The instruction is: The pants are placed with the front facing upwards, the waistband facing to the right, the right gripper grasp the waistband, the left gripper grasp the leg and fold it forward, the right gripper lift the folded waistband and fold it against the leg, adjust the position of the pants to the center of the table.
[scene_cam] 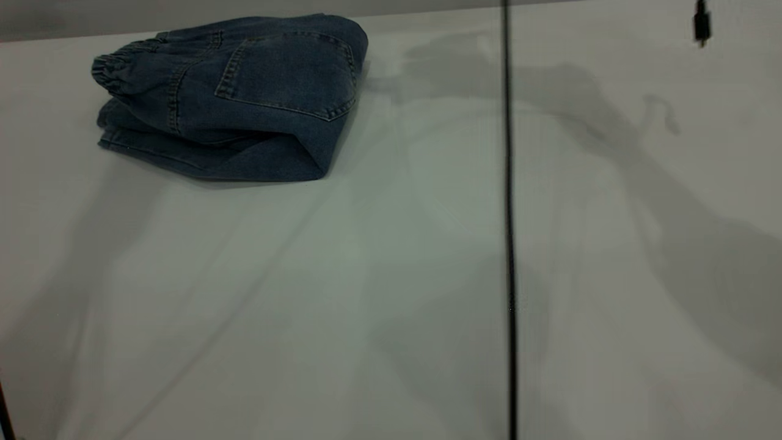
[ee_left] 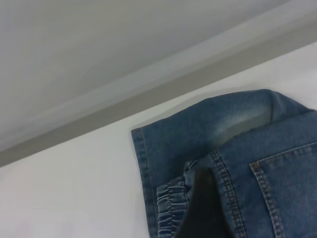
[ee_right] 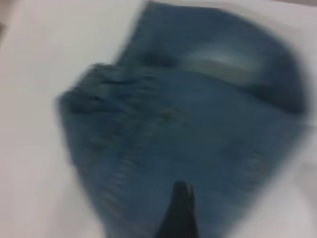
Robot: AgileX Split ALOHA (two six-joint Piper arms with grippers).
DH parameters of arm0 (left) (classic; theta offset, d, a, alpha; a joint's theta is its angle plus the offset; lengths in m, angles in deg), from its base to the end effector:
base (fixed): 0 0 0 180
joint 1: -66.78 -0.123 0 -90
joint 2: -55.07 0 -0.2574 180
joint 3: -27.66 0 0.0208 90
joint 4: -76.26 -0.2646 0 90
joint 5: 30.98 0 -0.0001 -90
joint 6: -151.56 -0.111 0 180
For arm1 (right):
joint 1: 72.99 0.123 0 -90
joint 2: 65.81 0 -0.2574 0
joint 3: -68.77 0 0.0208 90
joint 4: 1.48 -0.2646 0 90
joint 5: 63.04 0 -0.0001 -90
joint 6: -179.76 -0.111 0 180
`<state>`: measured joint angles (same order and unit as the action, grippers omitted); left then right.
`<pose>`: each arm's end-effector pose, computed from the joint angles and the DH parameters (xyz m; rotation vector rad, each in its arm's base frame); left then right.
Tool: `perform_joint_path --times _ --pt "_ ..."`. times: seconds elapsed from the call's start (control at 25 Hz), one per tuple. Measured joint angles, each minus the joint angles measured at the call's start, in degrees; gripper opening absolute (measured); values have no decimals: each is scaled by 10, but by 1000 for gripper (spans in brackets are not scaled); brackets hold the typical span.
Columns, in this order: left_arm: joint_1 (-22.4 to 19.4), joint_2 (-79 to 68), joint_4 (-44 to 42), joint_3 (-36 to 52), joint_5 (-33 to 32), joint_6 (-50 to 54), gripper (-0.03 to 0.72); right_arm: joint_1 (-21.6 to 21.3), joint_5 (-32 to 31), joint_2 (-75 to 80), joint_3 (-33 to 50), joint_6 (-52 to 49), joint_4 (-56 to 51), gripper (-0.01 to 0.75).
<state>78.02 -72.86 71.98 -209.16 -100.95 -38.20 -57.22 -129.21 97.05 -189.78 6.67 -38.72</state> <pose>0.4639 -0.0842 0.3452 0.4493 2.4190 0.0863 0.5220 0.2113 0.1698 -0.3626 2.5172 0.9228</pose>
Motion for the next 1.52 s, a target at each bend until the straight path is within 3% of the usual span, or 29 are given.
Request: perform_joint_path --times 0.2,0.44,0.8,1.52 --pt "0 -20 -1 16 1 0 493 -68 -41 -1 -73 -64 100 574" --pt "0 -76 7 18 1 -1 493 -123 -40 -5 -92 -77 86 568" --pt "0 -167 34 18 1 -20 493 -131 -40 -16 -91 -82 196 550" --pt "3 -218 49 50 2 -16 493 -129 -38 -228 24 -46 309 514"
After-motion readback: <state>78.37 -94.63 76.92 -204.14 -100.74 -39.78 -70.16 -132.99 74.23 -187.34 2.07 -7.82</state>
